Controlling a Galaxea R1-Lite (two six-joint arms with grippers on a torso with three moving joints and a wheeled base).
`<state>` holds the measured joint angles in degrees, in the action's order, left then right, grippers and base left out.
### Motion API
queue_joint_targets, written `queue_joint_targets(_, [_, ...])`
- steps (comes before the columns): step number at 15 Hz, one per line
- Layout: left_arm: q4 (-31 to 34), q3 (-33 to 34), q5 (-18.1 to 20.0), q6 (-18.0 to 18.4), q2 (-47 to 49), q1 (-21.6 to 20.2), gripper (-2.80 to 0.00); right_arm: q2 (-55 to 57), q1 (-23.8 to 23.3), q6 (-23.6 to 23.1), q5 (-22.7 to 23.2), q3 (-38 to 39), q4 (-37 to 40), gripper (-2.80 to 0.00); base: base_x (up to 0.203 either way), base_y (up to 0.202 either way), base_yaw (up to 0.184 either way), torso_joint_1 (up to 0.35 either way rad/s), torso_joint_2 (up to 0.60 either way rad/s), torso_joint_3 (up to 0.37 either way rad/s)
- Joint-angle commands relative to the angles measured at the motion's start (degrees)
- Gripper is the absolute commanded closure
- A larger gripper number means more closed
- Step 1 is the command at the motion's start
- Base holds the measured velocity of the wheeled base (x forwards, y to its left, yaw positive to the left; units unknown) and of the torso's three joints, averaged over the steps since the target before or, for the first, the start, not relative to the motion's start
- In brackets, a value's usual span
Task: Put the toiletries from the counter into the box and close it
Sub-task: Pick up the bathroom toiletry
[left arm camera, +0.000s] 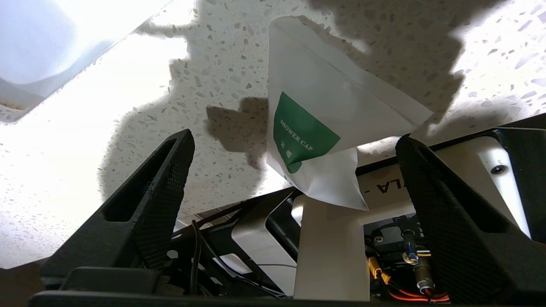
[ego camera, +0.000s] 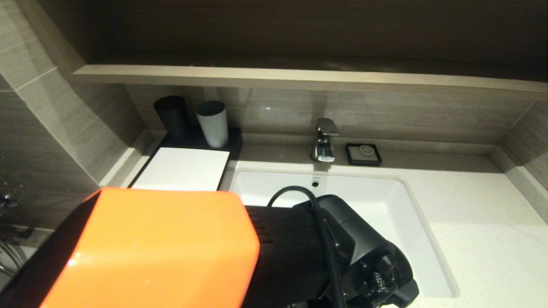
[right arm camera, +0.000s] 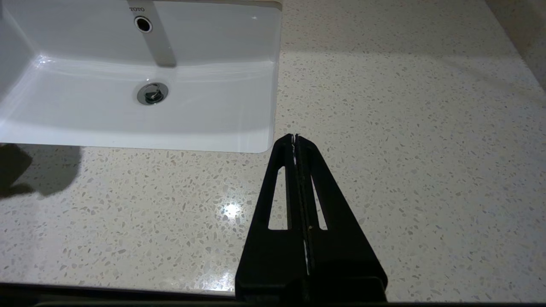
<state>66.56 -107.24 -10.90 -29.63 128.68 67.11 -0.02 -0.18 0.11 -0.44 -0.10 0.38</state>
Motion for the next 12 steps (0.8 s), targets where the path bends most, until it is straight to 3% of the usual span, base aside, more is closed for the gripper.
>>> queue_joint_targets(1, [0.41, 0.01, -0.08, -0.16, 0.5, -0.14, -2.8, -0.06, 0.06, 0.05, 0.0, 0.01, -0.01, 0.0, 0.0, 0.0, 0.0, 0.0, 0.0, 0.0])
queue_joint_targets(3, [0.5, 0.01, -0.08, -0.08, 0.7, -0.14, -2.8, -0.06, 0.01, 0.02, 0.0, 0.01, 0.02, 0.0, 0.0, 0.0, 0.0, 0.0, 0.0, 0.0])
queue_joint_targets(4, [0.5, 0.01, -0.08, -0.08, 0.78, -0.14, 0.0, -0.06, 0.01, -0.02, 0.0, 0.01, 0.04, 0.0, 0.0, 0.0, 0.0, 0.0, 0.0, 0.0])
queue_joint_targets(12, [0.59, -0.07, -0.08, 0.1, 0.96, -0.14, 0.0, -0.06, 0.01, 0.06, 0.0, 0.01, -0.03, 0.0, 0.0, 0.0, 0.0, 0.0, 0.0, 0.0])
